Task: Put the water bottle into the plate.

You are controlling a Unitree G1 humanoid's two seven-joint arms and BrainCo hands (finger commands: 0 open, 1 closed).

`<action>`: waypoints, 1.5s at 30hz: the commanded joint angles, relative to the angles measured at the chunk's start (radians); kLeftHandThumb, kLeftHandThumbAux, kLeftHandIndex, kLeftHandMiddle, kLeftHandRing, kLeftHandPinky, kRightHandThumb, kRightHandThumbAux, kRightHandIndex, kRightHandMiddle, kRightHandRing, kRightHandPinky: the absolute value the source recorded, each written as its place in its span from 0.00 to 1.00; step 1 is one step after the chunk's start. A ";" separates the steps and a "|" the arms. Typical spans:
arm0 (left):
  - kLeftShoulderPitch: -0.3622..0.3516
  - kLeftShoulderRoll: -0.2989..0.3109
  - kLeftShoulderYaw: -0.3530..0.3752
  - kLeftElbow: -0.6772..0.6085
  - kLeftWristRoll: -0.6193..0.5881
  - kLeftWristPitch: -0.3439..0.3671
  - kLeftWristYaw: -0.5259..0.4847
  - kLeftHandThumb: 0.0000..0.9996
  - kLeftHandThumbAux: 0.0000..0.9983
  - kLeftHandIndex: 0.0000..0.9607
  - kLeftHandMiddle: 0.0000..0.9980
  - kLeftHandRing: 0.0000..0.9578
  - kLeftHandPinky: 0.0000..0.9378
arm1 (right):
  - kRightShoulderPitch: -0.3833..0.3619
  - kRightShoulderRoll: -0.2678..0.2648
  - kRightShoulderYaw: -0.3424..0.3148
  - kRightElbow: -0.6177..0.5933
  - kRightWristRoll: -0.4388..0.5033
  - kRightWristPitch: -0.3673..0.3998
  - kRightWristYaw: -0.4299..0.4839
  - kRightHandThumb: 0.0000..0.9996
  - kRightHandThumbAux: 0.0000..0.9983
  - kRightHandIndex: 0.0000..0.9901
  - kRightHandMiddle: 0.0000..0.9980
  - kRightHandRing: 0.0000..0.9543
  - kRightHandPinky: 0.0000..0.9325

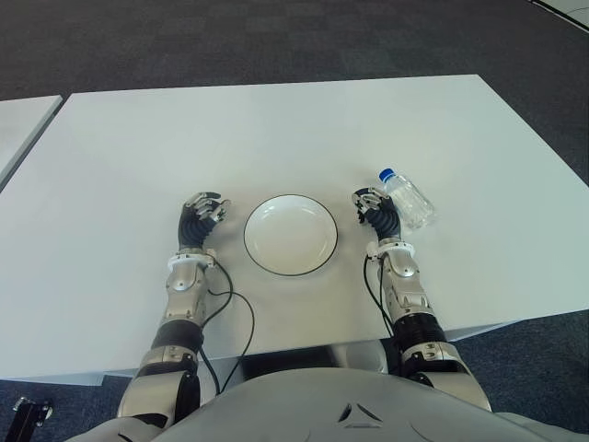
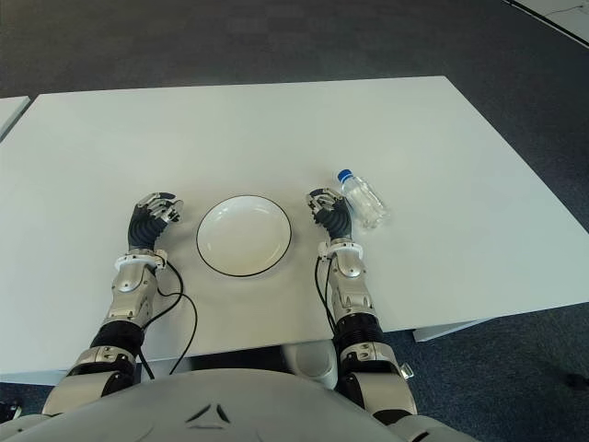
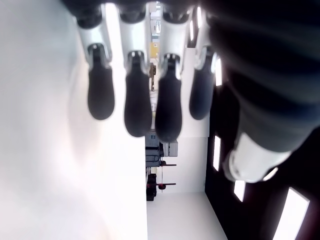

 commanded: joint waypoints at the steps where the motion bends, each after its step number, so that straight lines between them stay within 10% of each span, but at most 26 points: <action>1: 0.086 -0.028 0.003 0.113 -0.010 0.098 -0.010 0.71 0.72 0.45 0.60 0.63 0.60 | 0.053 0.007 0.002 0.045 -0.006 0.069 -0.011 0.70 0.73 0.44 0.76 0.78 0.79; 21: 0.094 -0.034 -0.001 0.104 -0.001 0.081 0.005 0.71 0.72 0.45 0.60 0.63 0.60 | 0.085 -0.001 0.010 -0.069 -0.011 0.017 -0.004 0.70 0.73 0.44 0.76 0.78 0.79; 30: 0.100 -0.036 -0.004 0.096 0.005 0.084 0.011 0.70 0.72 0.45 0.58 0.61 0.58 | 0.177 -0.061 0.081 -0.240 -0.300 -0.225 -0.191 0.70 0.73 0.43 0.67 0.68 0.65; 36: 0.107 -0.042 -0.002 0.079 0.003 0.102 0.022 0.71 0.72 0.45 0.59 0.61 0.61 | 0.160 -0.132 0.107 -0.214 -0.494 -0.277 -0.347 0.69 0.73 0.41 0.38 0.39 0.41; 45: 0.115 -0.056 -0.003 0.043 0.002 0.125 0.052 0.71 0.71 0.45 0.61 0.62 0.62 | 0.101 -0.215 0.141 -0.144 -0.721 -0.264 -0.639 0.49 0.53 0.05 0.04 0.04 0.06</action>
